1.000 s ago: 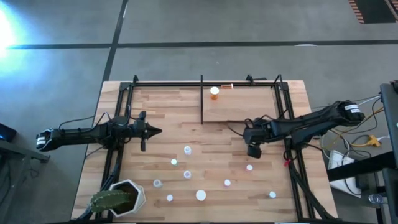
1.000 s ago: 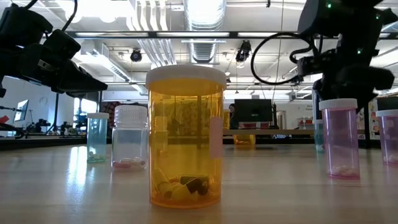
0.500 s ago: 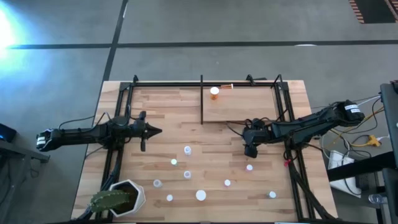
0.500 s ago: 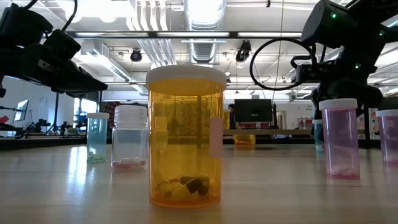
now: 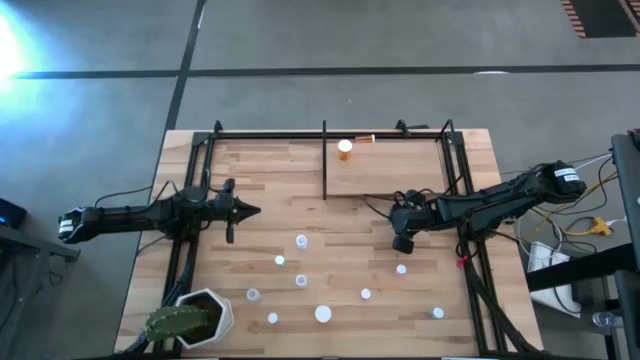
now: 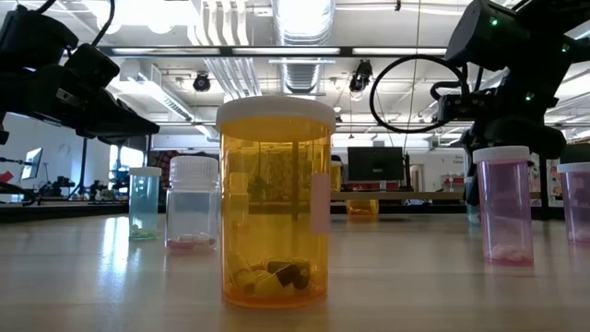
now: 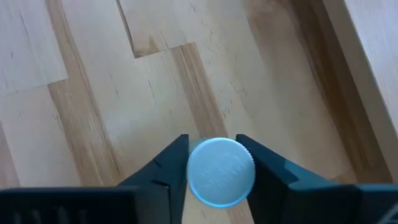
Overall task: Pick and place medicine bottles onto shelf by color
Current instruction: Put the top blue pill bottle on the shelf
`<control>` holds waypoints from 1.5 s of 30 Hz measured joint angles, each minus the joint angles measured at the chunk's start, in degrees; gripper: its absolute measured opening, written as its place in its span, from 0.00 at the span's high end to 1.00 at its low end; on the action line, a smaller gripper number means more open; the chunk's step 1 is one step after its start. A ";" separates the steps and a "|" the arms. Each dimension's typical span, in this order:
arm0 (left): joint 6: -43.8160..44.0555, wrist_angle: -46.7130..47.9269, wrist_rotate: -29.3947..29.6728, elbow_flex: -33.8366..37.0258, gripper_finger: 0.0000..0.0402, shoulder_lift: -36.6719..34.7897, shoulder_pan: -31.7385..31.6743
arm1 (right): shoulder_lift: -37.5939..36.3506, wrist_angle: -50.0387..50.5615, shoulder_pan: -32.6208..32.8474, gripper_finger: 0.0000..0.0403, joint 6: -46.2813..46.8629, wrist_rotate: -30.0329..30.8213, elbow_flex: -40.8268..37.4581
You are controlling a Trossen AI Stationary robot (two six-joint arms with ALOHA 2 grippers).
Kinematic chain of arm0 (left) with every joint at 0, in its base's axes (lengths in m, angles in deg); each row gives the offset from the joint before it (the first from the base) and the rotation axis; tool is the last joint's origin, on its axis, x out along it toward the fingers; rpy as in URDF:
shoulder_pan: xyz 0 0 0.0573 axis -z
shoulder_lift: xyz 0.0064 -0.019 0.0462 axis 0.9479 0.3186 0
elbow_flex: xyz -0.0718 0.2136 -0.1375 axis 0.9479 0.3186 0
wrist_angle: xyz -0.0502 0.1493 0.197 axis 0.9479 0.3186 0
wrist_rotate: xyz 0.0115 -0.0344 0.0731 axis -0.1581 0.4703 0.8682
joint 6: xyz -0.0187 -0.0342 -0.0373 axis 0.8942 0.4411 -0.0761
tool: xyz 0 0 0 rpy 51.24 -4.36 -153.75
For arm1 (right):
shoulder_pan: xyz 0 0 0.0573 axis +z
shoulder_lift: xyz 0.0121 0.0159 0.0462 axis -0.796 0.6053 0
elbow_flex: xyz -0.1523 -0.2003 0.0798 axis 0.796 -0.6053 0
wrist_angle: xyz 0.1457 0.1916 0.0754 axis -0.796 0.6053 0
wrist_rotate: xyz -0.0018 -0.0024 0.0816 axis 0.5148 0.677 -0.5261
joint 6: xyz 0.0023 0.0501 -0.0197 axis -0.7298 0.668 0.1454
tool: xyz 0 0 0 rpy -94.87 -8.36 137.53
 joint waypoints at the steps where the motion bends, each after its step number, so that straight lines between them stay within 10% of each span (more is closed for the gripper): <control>1: 0.02 -0.02 0.00 0.00 1.00 0.00 -0.01 | 0.00 0.19 0.00 0.73 0.02 -0.02 0.09; 12: 0.02 -0.02 0.00 -0.02 1.00 0.00 0.00 | 0.00 7.64 -4.71 0.73 -2.55 -0.01 10.49; 30: 0.02 -0.01 0.00 -0.02 1.00 0.00 -0.02 | 4.32 8.65 -48.08 0.74 -20.24 -12.07 19.37; 45: 0.02 0.00 0.00 0.00 1.00 0.00 0.00 | 9.71 3.94 -52.83 0.74 -23.59 -12.13 20.29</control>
